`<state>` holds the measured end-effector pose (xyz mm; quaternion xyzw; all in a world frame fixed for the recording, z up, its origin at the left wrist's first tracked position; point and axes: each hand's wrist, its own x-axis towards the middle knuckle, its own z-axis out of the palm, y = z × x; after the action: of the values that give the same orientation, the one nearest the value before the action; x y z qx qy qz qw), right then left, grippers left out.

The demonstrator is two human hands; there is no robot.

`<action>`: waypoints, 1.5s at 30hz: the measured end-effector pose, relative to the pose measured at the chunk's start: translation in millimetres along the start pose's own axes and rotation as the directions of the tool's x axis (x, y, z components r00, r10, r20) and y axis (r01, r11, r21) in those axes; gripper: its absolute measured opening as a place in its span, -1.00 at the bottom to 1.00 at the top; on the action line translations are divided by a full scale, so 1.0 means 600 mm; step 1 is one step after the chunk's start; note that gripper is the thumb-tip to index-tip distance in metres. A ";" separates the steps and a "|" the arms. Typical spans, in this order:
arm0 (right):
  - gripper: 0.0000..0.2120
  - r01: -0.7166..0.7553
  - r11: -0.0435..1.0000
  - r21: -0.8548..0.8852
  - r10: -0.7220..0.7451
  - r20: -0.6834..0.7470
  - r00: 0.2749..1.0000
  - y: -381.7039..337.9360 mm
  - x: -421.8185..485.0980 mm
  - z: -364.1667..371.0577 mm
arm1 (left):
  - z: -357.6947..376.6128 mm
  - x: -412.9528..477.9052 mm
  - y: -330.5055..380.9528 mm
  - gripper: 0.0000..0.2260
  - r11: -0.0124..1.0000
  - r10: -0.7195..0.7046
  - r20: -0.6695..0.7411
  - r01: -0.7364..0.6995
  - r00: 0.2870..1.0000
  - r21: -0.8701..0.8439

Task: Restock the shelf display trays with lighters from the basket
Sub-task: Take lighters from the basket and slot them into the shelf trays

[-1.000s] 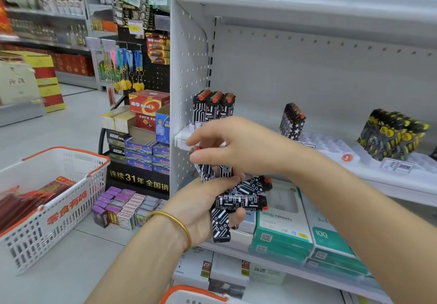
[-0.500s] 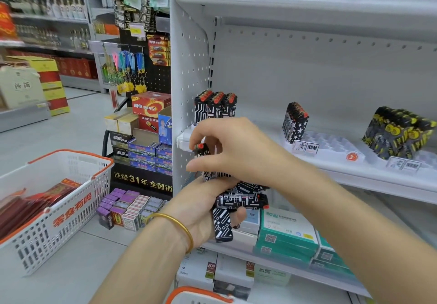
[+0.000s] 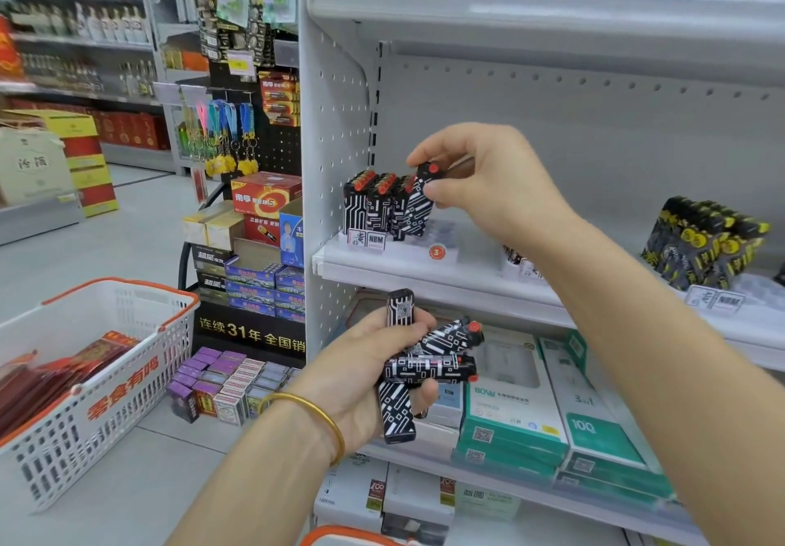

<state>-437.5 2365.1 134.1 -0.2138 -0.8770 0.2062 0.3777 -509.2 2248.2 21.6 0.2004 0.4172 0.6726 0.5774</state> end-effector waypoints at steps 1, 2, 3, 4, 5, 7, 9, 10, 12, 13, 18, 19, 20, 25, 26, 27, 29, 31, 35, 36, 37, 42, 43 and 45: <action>-0.71 0.013 0.999 -0.044 -0.013 -0.002 1.000 0.004 0.005 0.004 | 0.000 0.000 -0.001 -0.83 1.000 0.001 -0.005 -0.001 1.000 -0.001; -0.71 0.025 0.997 -0.076 -0.026 -0.002 1.000 0.007 0.007 0.008 | 0.001 -0.001 -0.001 -0.83 1.000 0.001 -0.008 -0.001 1.000 0.000; -0.71 0.034 0.994 -0.102 -0.034 -0.003 0.999 0.011 0.010 0.013 | 0.001 -0.002 -0.001 -0.84 1.000 0.001 -0.009 -0.001 1.000 0.002; -0.71 0.040 0.993 -0.115 -0.041 -0.003 0.999 0.015 0.011 0.018 | 0.001 -0.002 0.000 -0.84 1.000 0.001 -0.011 -0.001 1.000 0.002; -0.71 0.046 0.992 -0.120 -0.047 -0.003 0.999 0.017 0.013 0.021 | 0.001 -0.002 0.000 -0.84 1.000 0.001 -0.012 -0.001 1.000 0.001; -0.73 0.053 0.992 -0.118 -0.054 -0.004 0.999 0.019 0.014 0.027 | 0.001 -0.002 0.002 -0.85 1.000 0.001 -0.013 -0.001 1.000 -0.006; -0.75 0.054 0.992 -0.112 -0.055 -0.007 0.998 0.018 0.016 0.031 | 0.000 -0.002 0.002 -0.85 1.000 0.000 -0.014 0.000 1.000 -0.010; -0.76 0.056 0.993 -0.107 -0.058 -0.008 0.998 0.017 0.016 0.031 | 0.000 -0.002 0.003 -0.85 1.000 -0.002 -0.014 0.002 1.000 -0.010; -0.77 0.062 0.992 -0.109 -0.062 0.004 0.998 0.016 0.018 0.033 | 0.000 -0.002 0.002 -0.86 1.000 -0.008 -0.015 0.008 1.000 -0.009; -0.77 0.064 0.991 -0.121 -0.063 0.013 0.998 0.016 0.020 0.033 | 0.000 -0.001 0.002 -0.86 1.000 -0.010 -0.017 0.010 1.000 -0.010; -0.81 0.073 0.983 -0.167 -0.068 0.040 0.997 0.012 0.028 0.023 | -0.002 -0.001 0.003 -0.88 1.000 -0.021 -0.018 0.021 1.000 -0.020; -0.81 0.081 0.977 -0.195 -0.075 0.040 0.996 0.011 0.030 0.023 | -0.001 -0.001 0.003 -0.88 1.000 -0.023 -0.019 0.022 1.000 -0.023; -0.82 0.090 0.968 -0.233 -0.083 0.042 0.996 0.010 0.031 0.023 | -0.001 0.000 0.003 -0.88 0.999 -0.023 -0.021 0.022 1.000 -0.026; -0.76 0.116 0.932 -0.343 -0.109 0.040 0.993 0.017 0.026 0.039 | 0.002 -0.001 0.004 -0.86 0.998 -0.031 -0.024 0.029 0.999 -0.053; -0.74 0.116 0.931 -0.347 -0.111 0.032 0.993 0.018 0.024 0.042 | 0.001 -0.001 0.004 -0.86 0.998 -0.032 -0.024 0.030 0.999 -0.057; -0.73 0.112 0.931 -0.348 -0.109 0.026 0.994 0.019 0.022 0.043 | 0.001 -0.001 0.004 -0.86 0.998 -0.034 -0.025 0.032 0.999 -0.061; -0.67 0.102 0.933 -0.345 -0.100 0.025 0.995 0.018 0.017 0.040 | 0.001 -0.002 0.004 -0.87 0.997 -0.033 -0.029 0.031 0.999 -0.065; -0.59 0.099 0.936 -0.339 -0.098 0.018 0.995 0.011 0.001 0.030 | 0.003 -0.002 0.003 -0.87 0.997 -0.024 -0.033 0.022 0.999 -0.077; -0.71 0.025 0.991 -0.133 -0.023 0.020 1.000 -0.001 -0.065 -0.007 | 0.007 -0.004 0.003 -0.89 0.995 0.000 -0.027 -0.002 1.000 -0.102; -0.80 -0.003 0.995 -0.097 0.008 0.052 0.999 -0.002 -0.084 -0.014 | 0.007 -0.005 0.004 -0.89 0.994 0.007 -0.029 -0.010 1.000 -0.108; -0.87 -0.026 0.995 -0.100 0.036 0.091 0.995 -0.002 -0.100 -0.018 | 0.008 -0.005 0.003 -0.90 0.993 0.018 -0.031 -0.021 0.999 -0.113; -0.85 -0.181 0.982 -0.057 0.190 0.324 0.927 0.005 -0.139 -0.012 | 0.016 -0.003 -0.002 -0.93 0.987 0.087 -0.044 -0.092 0.995 -0.130; -0.87 -0.200 0.978 -0.052 0.206 0.337 0.919 0.007 -0.141 -0.011 | 0.018 -0.002 -0.003 -0.92 0.986 0.095 -0.052 -0.101 0.994 -0.135; -0.93 -0.217 0.974 -0.057 0.224 0.338 0.914 0.014 -0.144 -0.008 | 0.020 0.000 -0.005 -0.93 0.983 0.109 -0.063 -0.117 0.992 -0.144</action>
<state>-378.0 2327.4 83.2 -0.2757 -0.9013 0.2734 0.1920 -498.4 2252.3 25.8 0.1621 0.3702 0.7383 0.5399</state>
